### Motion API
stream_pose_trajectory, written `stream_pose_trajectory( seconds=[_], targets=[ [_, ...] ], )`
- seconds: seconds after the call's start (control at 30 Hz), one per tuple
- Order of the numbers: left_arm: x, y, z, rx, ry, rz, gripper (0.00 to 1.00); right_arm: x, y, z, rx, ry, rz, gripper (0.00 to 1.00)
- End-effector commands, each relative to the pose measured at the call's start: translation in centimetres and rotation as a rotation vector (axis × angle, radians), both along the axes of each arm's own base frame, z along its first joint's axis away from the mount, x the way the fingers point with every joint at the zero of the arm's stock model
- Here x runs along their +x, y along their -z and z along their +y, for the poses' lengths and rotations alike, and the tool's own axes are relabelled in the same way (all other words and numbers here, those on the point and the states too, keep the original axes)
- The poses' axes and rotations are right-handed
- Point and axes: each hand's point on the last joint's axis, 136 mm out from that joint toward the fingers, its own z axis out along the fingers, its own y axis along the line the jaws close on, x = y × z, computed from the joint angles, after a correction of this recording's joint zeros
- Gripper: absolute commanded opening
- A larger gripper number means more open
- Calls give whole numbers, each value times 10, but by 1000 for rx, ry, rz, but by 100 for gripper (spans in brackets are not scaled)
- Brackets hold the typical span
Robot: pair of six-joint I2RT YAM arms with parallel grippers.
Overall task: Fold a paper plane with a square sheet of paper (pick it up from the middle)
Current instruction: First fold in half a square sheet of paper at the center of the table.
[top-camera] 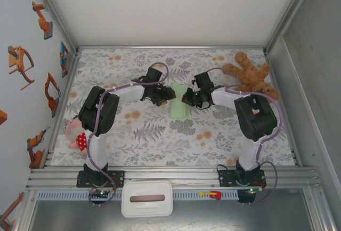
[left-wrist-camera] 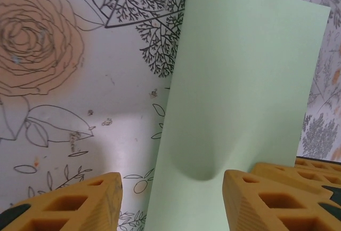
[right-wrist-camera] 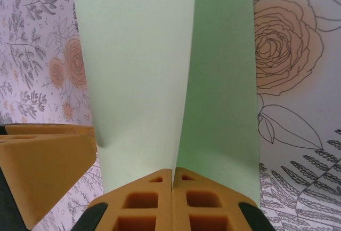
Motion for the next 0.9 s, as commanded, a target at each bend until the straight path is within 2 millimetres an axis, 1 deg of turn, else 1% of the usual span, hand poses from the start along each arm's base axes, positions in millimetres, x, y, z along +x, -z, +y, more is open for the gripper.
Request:
stream_pose_trajectory(
  seconds=[0.0, 0.27, 0.47, 0.57, 0.63, 0.73, 0.8, 0.87],
  targets=[
    [-4, 3, -6, 14, 52, 13, 53, -1, -3, -3, 1, -5, -11, 0],
    [-9, 13, -13, 10, 88, 48, 53, -1, 1, -3, 3, -4, 0, 0],
    [-14, 33, 1, 108, 64, 85, 46, -2, 3, -2, 7, -7, 9, 0],
    [-19, 49, 12, 174, 39, 125, 43, 0, -4, -7, -4, 6, -9, 0],
    [-23, 61, 22, 234, 19, 148, 40, 1, -12, -14, -15, 23, -28, 10],
    [-28, 75, 30, 287, 10, 172, 38, 3, -19, -28, -42, 56, -49, 18],
    [-31, 83, 33, 305, 10, 188, 37, 2, -20, -38, -66, 77, -56, 21],
    [-34, 89, 34, 320, 18, 198, 36, 2, -20, -47, -91, 101, -61, 22]
  ],
)
